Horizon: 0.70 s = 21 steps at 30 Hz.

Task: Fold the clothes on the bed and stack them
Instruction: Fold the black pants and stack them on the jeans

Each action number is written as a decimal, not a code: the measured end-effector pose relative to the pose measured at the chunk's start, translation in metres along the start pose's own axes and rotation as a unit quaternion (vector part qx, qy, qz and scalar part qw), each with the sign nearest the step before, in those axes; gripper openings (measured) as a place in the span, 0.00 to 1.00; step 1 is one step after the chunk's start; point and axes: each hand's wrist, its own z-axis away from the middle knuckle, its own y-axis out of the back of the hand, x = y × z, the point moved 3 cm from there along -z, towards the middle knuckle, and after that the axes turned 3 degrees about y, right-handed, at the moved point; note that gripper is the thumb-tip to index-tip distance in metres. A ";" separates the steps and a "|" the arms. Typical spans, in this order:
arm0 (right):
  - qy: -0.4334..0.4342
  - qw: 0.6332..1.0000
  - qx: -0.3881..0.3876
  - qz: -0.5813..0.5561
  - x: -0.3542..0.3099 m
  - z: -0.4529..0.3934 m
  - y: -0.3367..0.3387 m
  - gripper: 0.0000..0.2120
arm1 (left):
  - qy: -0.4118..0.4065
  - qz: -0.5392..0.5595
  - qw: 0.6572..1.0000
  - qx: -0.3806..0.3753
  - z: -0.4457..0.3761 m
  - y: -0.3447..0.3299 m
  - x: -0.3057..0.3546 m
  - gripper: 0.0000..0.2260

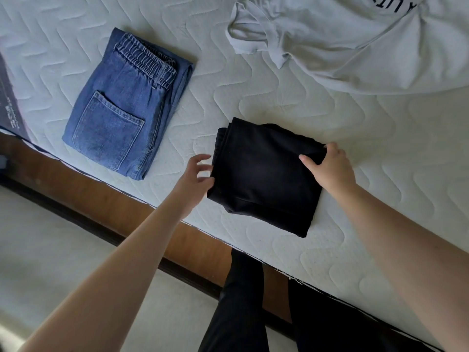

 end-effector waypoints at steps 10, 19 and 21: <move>-0.019 0.976 0.027 -0.214 0.015 0.013 -0.002 0.38 | 0.045 -0.151 0.978 0.134 0.007 -0.007 -0.021 0.14; -0.089 0.943 -0.055 -0.315 0.032 0.003 0.005 0.20 | -0.057 -0.124 0.985 0.108 -0.048 -0.020 0.038 0.34; -0.077 0.930 -0.087 -0.348 0.030 0.002 0.010 0.13 | 0.004 -0.094 0.994 0.062 -0.068 -0.020 0.052 0.40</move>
